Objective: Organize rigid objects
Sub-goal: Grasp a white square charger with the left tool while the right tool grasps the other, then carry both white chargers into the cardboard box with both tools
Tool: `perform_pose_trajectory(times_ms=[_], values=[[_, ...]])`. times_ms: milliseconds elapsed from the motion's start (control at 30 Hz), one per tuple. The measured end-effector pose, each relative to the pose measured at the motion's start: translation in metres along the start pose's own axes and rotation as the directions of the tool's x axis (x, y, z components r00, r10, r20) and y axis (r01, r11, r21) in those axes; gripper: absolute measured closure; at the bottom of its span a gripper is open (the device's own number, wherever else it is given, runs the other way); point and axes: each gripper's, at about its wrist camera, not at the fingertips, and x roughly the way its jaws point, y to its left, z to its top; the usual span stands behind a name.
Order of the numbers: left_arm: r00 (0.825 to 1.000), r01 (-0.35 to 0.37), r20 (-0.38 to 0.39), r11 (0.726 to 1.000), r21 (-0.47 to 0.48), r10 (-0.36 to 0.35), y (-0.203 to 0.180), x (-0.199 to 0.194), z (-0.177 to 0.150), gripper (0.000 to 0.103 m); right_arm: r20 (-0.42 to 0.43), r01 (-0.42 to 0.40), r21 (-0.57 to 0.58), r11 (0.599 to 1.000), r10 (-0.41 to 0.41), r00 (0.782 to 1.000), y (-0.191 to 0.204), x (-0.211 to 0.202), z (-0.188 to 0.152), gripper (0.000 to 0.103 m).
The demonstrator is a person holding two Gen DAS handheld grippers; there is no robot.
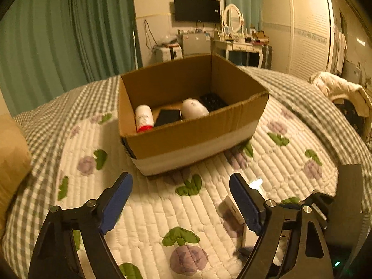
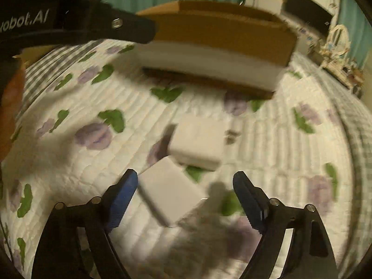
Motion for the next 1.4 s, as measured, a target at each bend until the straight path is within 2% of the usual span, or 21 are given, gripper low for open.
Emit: perform_pose_trajectory(times_ms=[100,267,433,600,667,800,867,933,967,1067,1233,1400], values=[[0.999,0.019,-0.032,1.000,0.007,-0.019,-0.003,0.014,-0.004,0.016,-0.012,0.005,-0.009,1.000,-0.005,1.000,0.001,0.005,-0.003,0.046],[0.995,0.065,-0.083,0.998,0.025,-0.063,-0.013,0.033,-0.011,0.016,-0.024,0.044,0.043,0.998,-0.043,0.999,-0.020,-0.001,-0.014,0.046],[0.981,0.148,-0.140,0.986,0.077,-0.136,-0.035,0.049,-0.018,0.016,-0.031,0.108,0.107,0.988,-0.105,0.994,-0.056,-0.015,-0.029,0.046],[0.967,0.216,-0.182,0.956,0.201,-0.180,-0.065,0.060,-0.023,0.015,-0.030,0.143,0.157,0.977,-0.140,0.990,-0.086,-0.022,-0.038,0.046],[0.960,0.244,-0.194,0.940,0.240,-0.200,-0.073,0.065,-0.022,0.014,-0.028,0.125,0.171,0.977,-0.122,0.992,-0.092,-0.023,-0.037,0.046],[0.959,0.227,-0.241,0.913,0.339,-0.149,-0.092,0.089,-0.021,0.013,-0.026,0.135,0.157,0.978,-0.133,0.991,-0.090,-0.024,-0.036,0.046],[0.953,0.241,-0.255,0.922,0.302,-0.165,-0.090,0.098,-0.019,0.014,-0.024,0.127,0.162,0.979,-0.125,0.992,-0.091,-0.025,-0.038,0.046],[0.949,0.250,-0.255,0.934,0.257,-0.184,-0.085,0.099,-0.016,0.026,-0.022,0.122,0.166,0.978,-0.120,0.993,-0.092,-0.026,-0.038,0.046],[0.948,0.258,-0.251,0.936,0.239,-0.197,-0.083,0.097,-0.016,0.036,-0.021,0.121,0.171,0.978,-0.119,0.993,-0.088,-0.025,-0.036,0.046],[0.957,0.225,-0.233,0.950,0.215,-0.174,-0.079,0.093,-0.018,0.036,-0.019,0.128,0.172,0.977,-0.127,0.992,-0.086,-0.024,-0.037,0.046],[0.964,0.175,-0.221,0.979,0.105,-0.148,-0.067,0.076,-0.029,0.036,-0.012,0.131,0.196,0.972,-0.131,0.991,-0.086,-0.025,-0.037,0.046],[0.974,0.122,-0.193,0.992,0.025,-0.115,-0.052,0.058,-0.045,0.036,0.005,0.136,0.233,0.963,-0.141,0.990,-0.083,-0.029,-0.041,0.046]])
